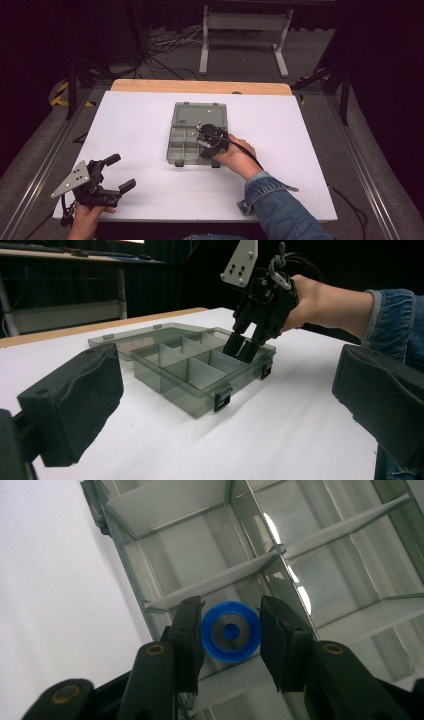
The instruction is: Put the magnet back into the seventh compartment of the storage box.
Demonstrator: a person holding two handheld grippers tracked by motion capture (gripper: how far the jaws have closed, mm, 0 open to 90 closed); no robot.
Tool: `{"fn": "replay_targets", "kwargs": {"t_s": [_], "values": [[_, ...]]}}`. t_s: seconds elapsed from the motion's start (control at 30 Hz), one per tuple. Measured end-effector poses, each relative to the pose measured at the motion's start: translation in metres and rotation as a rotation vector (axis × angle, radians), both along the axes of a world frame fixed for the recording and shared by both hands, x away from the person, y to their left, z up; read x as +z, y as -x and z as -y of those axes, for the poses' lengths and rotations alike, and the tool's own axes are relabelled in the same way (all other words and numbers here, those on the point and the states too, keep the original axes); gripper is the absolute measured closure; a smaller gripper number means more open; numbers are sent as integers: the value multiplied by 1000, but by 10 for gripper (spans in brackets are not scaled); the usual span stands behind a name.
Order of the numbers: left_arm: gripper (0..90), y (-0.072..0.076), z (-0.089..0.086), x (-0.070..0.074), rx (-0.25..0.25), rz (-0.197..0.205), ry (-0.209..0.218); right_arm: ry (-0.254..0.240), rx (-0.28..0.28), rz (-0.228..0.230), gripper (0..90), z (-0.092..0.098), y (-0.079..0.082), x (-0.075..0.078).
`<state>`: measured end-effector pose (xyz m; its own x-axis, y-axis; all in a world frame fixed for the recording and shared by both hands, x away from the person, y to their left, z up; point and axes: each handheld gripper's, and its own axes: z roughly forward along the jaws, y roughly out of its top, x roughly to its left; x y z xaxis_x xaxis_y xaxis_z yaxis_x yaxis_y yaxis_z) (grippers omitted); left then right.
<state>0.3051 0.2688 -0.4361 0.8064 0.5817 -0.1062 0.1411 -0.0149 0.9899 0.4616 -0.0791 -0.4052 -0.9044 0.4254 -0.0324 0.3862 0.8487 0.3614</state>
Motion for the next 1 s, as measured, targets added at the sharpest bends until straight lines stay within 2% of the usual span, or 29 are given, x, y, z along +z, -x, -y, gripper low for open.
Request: {"fn": "replay_targets", "kwargs": {"t_s": [0.37,0.67,0.73,1.0], "values": [[8,0,0,0,0,3,-5,8,1,-8,614,0,-1,-2],[8,0,0,0,-1,2,-3,-4,0,13,563,3,1,2],[7,-1,0,0,1,3,-1,-25,-7,38,523,5,3,8],[8,-1,0,0,0,4,-6,-72,-15,85,398,11,9,21]]}}
